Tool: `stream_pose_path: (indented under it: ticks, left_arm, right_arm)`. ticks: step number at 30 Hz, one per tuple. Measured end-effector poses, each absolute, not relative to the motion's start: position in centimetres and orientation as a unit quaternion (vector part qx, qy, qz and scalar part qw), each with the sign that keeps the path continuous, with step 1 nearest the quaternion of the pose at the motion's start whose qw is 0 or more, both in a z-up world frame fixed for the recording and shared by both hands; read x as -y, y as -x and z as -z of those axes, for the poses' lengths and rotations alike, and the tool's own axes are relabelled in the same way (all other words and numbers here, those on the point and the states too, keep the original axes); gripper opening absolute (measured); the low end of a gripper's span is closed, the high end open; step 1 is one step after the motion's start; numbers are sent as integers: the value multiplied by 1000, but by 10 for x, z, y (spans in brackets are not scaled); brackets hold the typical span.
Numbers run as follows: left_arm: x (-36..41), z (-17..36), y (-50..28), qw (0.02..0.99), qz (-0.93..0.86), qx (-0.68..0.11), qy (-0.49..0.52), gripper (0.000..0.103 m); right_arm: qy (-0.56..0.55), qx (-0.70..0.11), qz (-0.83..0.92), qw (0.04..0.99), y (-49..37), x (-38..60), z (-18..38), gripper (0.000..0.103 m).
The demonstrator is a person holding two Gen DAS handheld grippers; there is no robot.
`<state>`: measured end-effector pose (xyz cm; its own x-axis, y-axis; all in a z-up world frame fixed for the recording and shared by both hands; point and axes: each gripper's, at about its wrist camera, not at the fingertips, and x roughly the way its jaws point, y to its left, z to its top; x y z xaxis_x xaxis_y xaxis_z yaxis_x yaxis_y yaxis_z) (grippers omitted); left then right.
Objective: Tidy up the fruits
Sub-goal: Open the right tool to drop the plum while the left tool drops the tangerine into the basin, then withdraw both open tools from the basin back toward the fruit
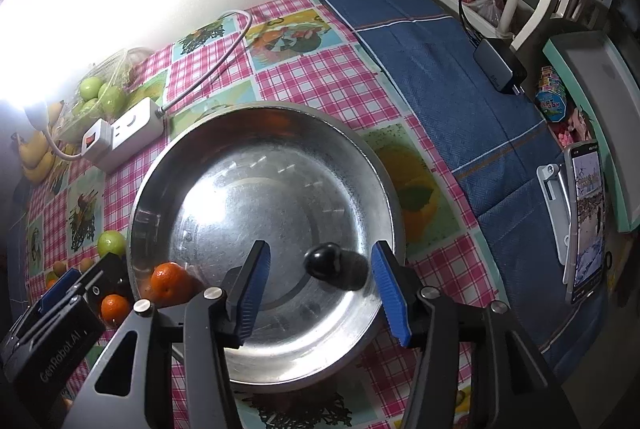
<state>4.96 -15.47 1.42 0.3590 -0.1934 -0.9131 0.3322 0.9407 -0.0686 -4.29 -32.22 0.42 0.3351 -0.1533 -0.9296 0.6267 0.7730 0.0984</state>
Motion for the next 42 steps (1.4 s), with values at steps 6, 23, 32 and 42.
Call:
stream_pose_path:
  ticks: [6, 23, 32, 42]
  left_arm:
    - [141, -9, -55, 820, 139, -552, -54, 73]
    - [117, 8, -66, 826, 77, -556, -51, 102]
    - [108, 14, -70, 827, 56, -557, -52, 103]
    - [102, 15, -72, 828, 51, -556, -39, 103]
  right_arm:
    - [-220, -528, 238, 785, 39, 318, -2, 54]
    - [-211, -555, 207, 778, 27, 307, 20, 74]
    - [-207, -554, 207, 779, 27, 306, 21, 86]
    - [-205, -543, 198, 790, 25, 305, 16, 92]
